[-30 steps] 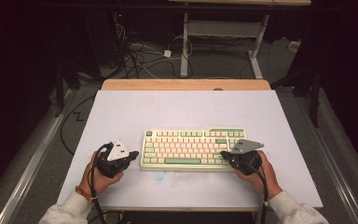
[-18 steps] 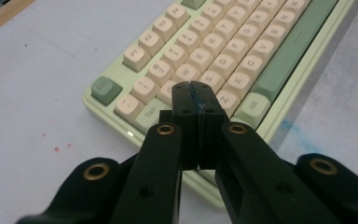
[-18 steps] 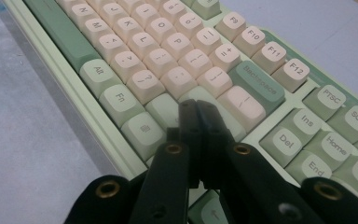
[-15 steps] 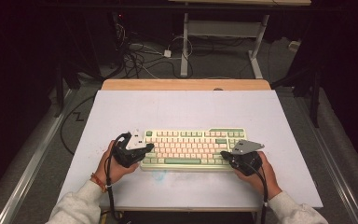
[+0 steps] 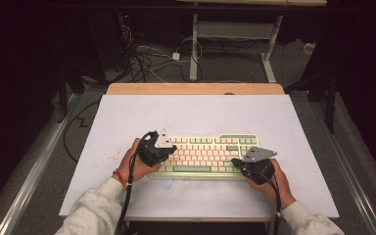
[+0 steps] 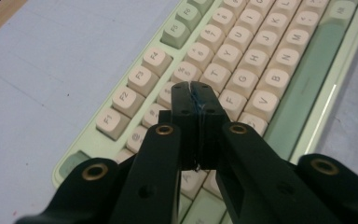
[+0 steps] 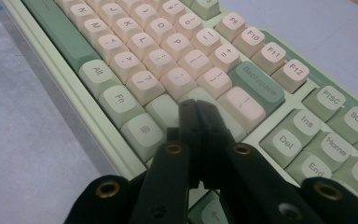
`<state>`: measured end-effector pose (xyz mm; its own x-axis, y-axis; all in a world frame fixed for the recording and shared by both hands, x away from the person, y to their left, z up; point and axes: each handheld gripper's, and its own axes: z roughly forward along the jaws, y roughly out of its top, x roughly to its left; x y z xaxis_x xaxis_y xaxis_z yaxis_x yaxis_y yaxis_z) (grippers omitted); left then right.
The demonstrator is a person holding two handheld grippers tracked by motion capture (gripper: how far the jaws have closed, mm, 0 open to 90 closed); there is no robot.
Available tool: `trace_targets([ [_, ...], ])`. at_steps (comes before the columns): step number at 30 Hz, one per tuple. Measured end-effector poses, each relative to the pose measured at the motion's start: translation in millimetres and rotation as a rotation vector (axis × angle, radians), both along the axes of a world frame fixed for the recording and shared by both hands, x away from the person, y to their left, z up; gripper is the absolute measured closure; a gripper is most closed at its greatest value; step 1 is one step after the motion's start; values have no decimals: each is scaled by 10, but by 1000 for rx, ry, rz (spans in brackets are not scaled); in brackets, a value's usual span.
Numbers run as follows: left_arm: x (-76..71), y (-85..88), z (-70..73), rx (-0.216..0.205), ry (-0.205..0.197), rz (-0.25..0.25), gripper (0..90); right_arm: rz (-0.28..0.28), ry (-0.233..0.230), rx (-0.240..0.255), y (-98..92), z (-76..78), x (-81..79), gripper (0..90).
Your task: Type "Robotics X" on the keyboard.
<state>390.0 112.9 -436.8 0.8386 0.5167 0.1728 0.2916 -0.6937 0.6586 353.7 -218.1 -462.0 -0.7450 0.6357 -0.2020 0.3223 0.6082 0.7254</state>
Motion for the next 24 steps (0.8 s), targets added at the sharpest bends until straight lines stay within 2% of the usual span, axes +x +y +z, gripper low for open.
trace_targets([
  [10,132,-220,-91,25,33,-25,866,-1,1,3,-2,-2,-2,900],
  [13,145,-235,-117,36,45,-26,866,-1,-1,3,-1,-3,-3,900],
  [24,149,-235,-131,48,42,-20,861,1,-5,-4,3,-2,-4,900],
])
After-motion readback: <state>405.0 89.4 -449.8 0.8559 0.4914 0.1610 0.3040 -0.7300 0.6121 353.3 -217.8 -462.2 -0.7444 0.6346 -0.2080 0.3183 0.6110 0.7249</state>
